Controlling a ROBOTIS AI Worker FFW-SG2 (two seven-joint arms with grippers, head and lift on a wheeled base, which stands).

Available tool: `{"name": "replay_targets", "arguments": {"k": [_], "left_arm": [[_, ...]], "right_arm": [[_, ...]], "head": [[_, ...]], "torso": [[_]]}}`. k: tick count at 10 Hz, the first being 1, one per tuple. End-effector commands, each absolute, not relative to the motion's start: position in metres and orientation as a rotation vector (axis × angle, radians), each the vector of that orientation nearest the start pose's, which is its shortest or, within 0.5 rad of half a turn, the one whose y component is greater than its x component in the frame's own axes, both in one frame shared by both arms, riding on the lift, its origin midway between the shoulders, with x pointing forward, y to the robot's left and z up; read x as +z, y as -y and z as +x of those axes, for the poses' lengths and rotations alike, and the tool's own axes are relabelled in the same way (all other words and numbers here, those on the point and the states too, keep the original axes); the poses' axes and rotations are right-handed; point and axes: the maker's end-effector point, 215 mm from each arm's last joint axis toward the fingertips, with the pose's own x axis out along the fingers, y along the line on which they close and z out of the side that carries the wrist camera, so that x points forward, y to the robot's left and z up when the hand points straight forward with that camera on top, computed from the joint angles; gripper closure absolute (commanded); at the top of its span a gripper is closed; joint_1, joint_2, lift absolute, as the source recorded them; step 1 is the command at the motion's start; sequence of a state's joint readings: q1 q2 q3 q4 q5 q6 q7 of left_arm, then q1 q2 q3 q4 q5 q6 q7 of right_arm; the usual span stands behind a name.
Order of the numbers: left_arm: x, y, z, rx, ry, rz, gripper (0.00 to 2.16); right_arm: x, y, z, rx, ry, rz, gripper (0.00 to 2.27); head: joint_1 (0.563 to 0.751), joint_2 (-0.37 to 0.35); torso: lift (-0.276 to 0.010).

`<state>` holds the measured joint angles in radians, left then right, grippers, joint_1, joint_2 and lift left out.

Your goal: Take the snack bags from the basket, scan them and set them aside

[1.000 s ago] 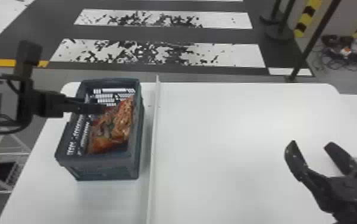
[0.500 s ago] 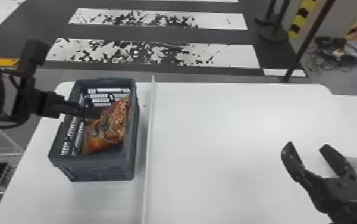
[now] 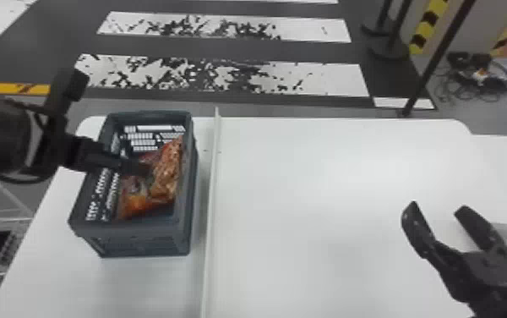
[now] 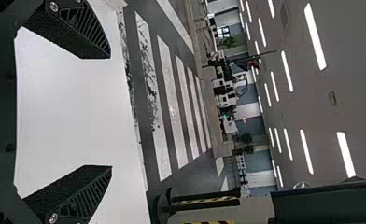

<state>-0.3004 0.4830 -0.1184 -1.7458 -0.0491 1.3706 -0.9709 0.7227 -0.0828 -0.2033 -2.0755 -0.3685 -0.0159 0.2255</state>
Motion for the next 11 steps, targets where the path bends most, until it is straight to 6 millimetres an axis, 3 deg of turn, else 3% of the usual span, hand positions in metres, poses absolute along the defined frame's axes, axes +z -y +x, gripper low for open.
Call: {"name": "replay_targets", "arguments": {"k": [1,5,7,11], "left_arm": [[-0.417,-0.260,0.505,-0.622,-1.015,0.007,0.12],[-0.436,-0.249,0.516,-0.652,-0.996,0.031,0.12],[-0.453,-0.250,0.515,-0.652,-1.015,0.040,0.12],[-0.467,-0.244,0.521,-0.659,-1.030,0.048,0.12]], "right_arm": [[-0.384,0.303,0.367,0.059,-0.147,0.198,0.08],[-0.390,0.310,0.367,0.050,-0.163,0.198,0.08],[-0.396,0.311,0.367,0.056,-0.177,0.202,0.08],[-0.398,0.312,0.368,0.073,-0.185,0.216,0.08]], "head": [[0.695,-0.029],[0.695,-0.076],[0.695,-0.076],[0.695,-0.081]], "torso": [[-0.075],[-0.075],[-0.075],[-0.075]]}}
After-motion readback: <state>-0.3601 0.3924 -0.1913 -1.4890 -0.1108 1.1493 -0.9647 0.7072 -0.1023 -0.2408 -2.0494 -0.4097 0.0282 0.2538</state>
